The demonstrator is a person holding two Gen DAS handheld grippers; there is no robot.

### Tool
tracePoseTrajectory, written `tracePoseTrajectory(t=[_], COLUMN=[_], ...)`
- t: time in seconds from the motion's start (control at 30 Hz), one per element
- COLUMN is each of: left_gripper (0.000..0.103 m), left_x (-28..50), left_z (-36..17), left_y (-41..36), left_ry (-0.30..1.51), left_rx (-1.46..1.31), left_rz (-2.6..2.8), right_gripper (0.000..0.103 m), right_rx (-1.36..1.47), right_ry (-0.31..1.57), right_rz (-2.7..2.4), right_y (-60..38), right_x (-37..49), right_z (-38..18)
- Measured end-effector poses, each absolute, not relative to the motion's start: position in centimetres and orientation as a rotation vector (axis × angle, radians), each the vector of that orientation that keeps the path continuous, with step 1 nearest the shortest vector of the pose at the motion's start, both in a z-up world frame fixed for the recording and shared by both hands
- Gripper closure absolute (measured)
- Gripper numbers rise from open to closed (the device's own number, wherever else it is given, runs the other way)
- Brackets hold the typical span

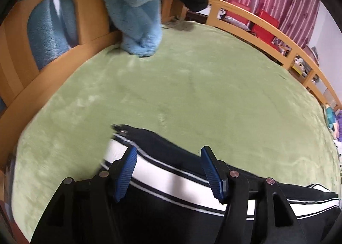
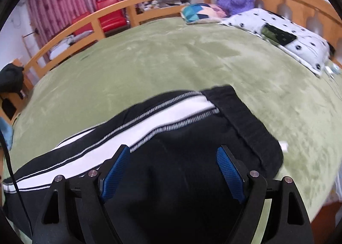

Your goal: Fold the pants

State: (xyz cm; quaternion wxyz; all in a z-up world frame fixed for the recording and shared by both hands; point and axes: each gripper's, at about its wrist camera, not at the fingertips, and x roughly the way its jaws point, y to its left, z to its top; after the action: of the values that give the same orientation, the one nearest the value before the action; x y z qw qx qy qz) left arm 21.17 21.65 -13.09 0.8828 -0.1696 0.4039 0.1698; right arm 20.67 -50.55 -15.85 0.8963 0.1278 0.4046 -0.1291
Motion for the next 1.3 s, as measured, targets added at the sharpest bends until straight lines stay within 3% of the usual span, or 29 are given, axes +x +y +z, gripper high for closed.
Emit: tracePoseTrajectory(t=[0.2,0.33,0.43,0.5,0.53,0.57,0.63,0.73,0.9,0.97,1.0,1.3], left_gripper=[0.043,0.043,0.043,0.043,0.043,0.043,0.043,0.043,0.043,0.043,0.043,0.036], left_x=[21.2,20.4,20.3,20.3,20.2,20.0,19.5,18.3,14.3,12.3,11.1,4.0], left_z=[-11.9,-11.5,-12.1,-12.9,-13.1,-13.4,-13.4,-12.6,-10.7,-10.4,-10.4,-14.9], left_y=[17.4,16.3,16.4,16.5,16.5,16.5,16.6,17.3,19.7,21.1,21.9,25.1], left_ry=[0.847,0.844,0.859,0.878,0.882,0.882,0.869,0.845,0.810,0.809,0.808,0.866], left_rx=[-0.278,-0.265,-0.290,-0.333,-0.348,-0.372,-0.390,-0.385,-0.364,-0.357,-0.365,-0.530], left_rz=[0.346,0.361,0.364,0.369,0.364,0.360,0.370,0.389,0.438,0.472,0.476,0.366], right_gripper=[0.022,0.017,0.006,0.008,0.018,0.037,0.052,0.057,0.052,0.032,0.028,0.026], right_rx=[0.127,0.166,0.293,0.259,0.259,0.264,0.292,0.203,0.308,0.243,0.198,0.246], right_ry=[0.831,0.854,0.957,0.989,0.990,0.977,0.922,0.860,0.915,0.944,0.946,0.873], right_rz=[-0.282,-0.401,-0.273,-0.235,-0.228,-0.227,-0.166,-0.194,-0.246,-0.307,-0.339,-0.345], right_y=[-52.3,-56.5,-58.5,-58.4,-58.5,-58.7,-59.0,-58.0,-59.0,-58.0,-57.5,-52.7], right_x=[24.5,25.8,27.2,28.1,28.3,28.3,27.9,27.7,28.8,28.8,28.5,20.2], right_z=[-16.6,-17.5,-19.8,-20.5,-20.7,-20.5,-19.5,-17.8,-18.9,-19.3,-18.9,-15.8])
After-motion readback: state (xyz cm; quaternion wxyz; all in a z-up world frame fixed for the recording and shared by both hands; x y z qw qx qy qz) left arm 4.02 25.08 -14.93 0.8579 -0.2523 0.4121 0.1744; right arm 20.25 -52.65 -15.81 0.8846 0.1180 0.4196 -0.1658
